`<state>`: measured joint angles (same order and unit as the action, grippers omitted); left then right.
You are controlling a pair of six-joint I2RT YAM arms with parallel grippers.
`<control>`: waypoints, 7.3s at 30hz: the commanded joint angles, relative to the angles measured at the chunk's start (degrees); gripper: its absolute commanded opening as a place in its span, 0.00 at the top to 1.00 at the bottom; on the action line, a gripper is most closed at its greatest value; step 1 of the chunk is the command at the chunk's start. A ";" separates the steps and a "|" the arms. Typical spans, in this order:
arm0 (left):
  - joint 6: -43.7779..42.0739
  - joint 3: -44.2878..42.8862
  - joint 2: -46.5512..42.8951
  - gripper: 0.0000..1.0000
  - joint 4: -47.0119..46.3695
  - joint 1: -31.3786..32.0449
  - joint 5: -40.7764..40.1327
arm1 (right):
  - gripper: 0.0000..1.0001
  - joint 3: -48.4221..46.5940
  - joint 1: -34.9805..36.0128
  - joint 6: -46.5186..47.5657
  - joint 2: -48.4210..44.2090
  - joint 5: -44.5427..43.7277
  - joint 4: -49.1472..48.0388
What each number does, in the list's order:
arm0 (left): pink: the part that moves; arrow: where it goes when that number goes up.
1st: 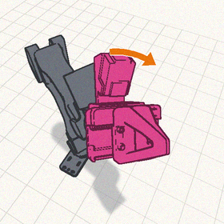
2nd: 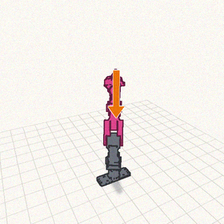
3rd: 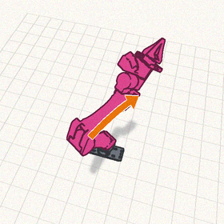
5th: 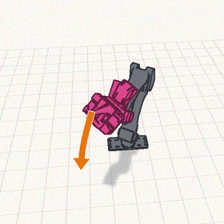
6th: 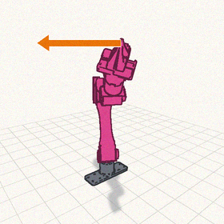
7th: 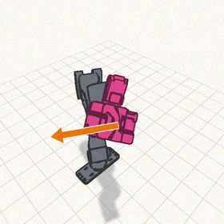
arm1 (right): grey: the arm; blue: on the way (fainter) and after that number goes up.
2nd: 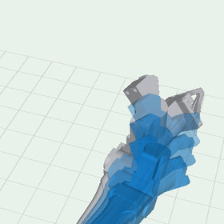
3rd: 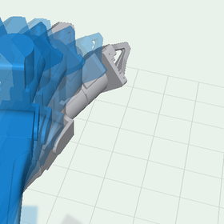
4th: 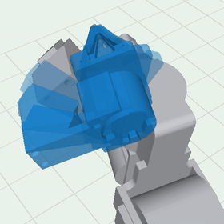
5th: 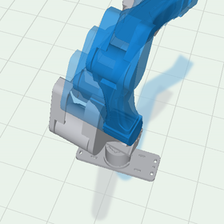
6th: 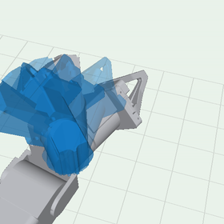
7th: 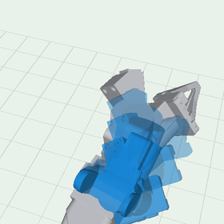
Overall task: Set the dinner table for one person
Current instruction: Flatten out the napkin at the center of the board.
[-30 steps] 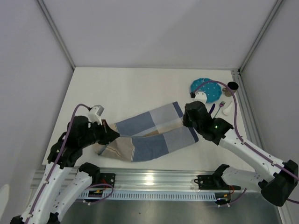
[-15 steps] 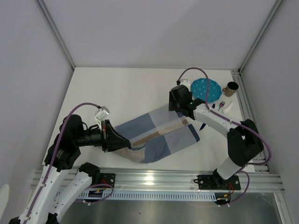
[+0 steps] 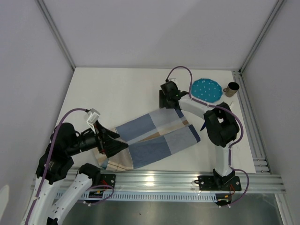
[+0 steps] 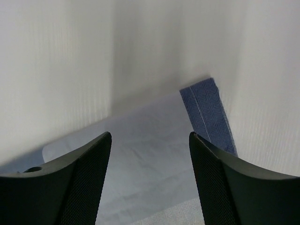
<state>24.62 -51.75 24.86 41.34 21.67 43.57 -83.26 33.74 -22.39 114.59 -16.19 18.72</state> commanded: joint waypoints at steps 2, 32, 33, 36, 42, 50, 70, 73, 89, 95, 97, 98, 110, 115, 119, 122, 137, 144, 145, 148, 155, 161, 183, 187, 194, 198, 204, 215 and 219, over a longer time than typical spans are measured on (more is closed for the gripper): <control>1.92 -0.20 2.64 0.01 7.77 0.21 -22.17 | 0.30 -1.82 1.42 -1.60 -0.94 0.98 3.86; 0.87 -1.60 15.66 0.01 0.86 0.13 -33.38 | 0.57 -27.72 4.86 -4.06 23.57 6.61 19.33; 0.78 -0.99 15.48 0.01 0.32 0.13 -33.29 | 0.57 -29.74 4.50 -3.80 24.80 6.34 19.51; 0.78 -0.02 14.87 0.01 -0.91 0.13 -32.77 | 0.57 -39.58 1.87 -3.71 30.68 5.64 21.88; 1.39 1.03 16.09 0.01 -1.88 0.13 -30.91 | 0.59 -56.40 -4.72 -6.17 39.05 4.93 25.24; 5.41 -3.25 25.39 0.01 -0.13 0.13 -40.47 | 0.56 -50.97 -11.41 -9.34 35.29 6.34 19.26; 11.86 -23.72 73.20 0.80 -10.24 -16.83 -20.21 | 0.35 -9.67 -11.15 -2.48 -9.17 28.41 -22.23; 12.47 -31.47 82.43 0.99 -3.14 -17.36 -19.24 | 0.34 -5.96 -10.27 -1.08 -13.32 25.51 -23.29; 6.32 -65.23 101.70 0.99 27.28 -18.07 -41.62 | 0.33 10.66 -8.51 -0.81 -30.29 19.70 -26.45; 1.05 -60.33 100.48 0.99 30.03 -17.98 -49.09 | 0.33 11.72 -7.19 -0.02 -32.58 18.03 -25.75; -0.01 -57.86 99.25 0.99 27.84 -17.98 -51.03 | 0.33 12.25 -7.11 -0.19 -33.02 18.03 -25.84; -0.36 -54.29 98.72 0.99 27.04 -17.98 -51.04 | 0.33 12.51 -6.93 -0.28 -33.20 18.29 -25.84; -1.33 -56.61 104.60 0.99 28.09 -17.98 -54.46 | 0.34 13.39 -5.35 -0.02 -34.78 18.47 -24.96; -1.24 -59.25 106.97 0.99 28.79 -17.98 -53.25 | 0.34 14.00 -5.00 -0.11 -35.39 18.99 -24.35; -1.77 -52.44 100.68 0.99 22.49 -17.89 -48.60 | 0.34 14.27 -4.56 0.42 -35.66 19.09 -24.08; -3.00 -44.52 92.69 0.99 13.43 -17.89 -45.17 | 0.34 14.53 -4.38 0.42 -35.48 19.17 -23.73; -4.23 -49.84 97.91 0.99 14.19 -17.36 -46.03 | 0.34 14.80 -4.03 0.33 -35.40 19.61 -24.08; -4.58 -55.83 103.10 0.99 18.42 -17.36 -48.40 | 0.34 15.15 -4.03 -0.02 -35.66 20.23 -24.61; -4.67 -56.18 103.54 0.99 18.51 -17.45 -48.58 | 0.34 15.32 -3.94 -0.02 -35.75 20.40 -24.70; -5.20 -58.20 105.56 1.00 18.77 -17.45 -48.67 | 0.35 15.67 -3.94 -0.63 -35.49 20.93 -25.05; -6.69 -62.33 108.73 0.99 18.07 -17.89 -50.60 | 0.35 16.29 -3.77 -2.74 -33.47 24.00 -25.66; -10.73 -59.97 107.77 0.99 15.18 -18.68 -47.45 | 0.34 16.12 -3.68 -4.41 -29.78 27.08 -27.07; -12.76 -25.79 68.94 0.59 -27.60 -16.40 -33.56 | 0.12 1.01 -6.05 -1.25 -5.44 29.19 -15.41; -11.00 -23.58 64.88 0.64 -27.90 -16.05 -28.28 | 0.12 -8.21 -6.58 -0.02 5.78 36.56 -11.96; -6.88 -16.29 60.92 0.69 -28.16 -14.99 -28.81 | 0.12 -33.69 -5.79 -1.94 23.04 50.45 0.88; -5.46 -15.32 60.74 0.70 -26.76 -14.73 -30.11 | 0.12 -33.72 -4.56 -6.60 23.58 55.55 -2.02; -3.18 -16.63 60.57 0.75 -24.29 -14.29 -30.66 | 0.14 -32.67 -2.71 -9.86 25.42 59.77 -4.39; -1.24 -17.25 61.80 0.82 -22.09 -13.85 -32.23 | 0.17 -30.82 -0.34 -11.90 26.92 64.18 -4.85; -1.16 -17.07 61.18 0.83 -22.53 -13.76 -31.89 | 0.20 -29.50 0.01 -10.74 26.83 65.14 -4.83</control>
<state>22.52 -67.40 87.33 19.86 7.42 11.97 -113.27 33.30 -34.00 142.08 46.59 14.06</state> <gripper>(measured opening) 0.175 0.820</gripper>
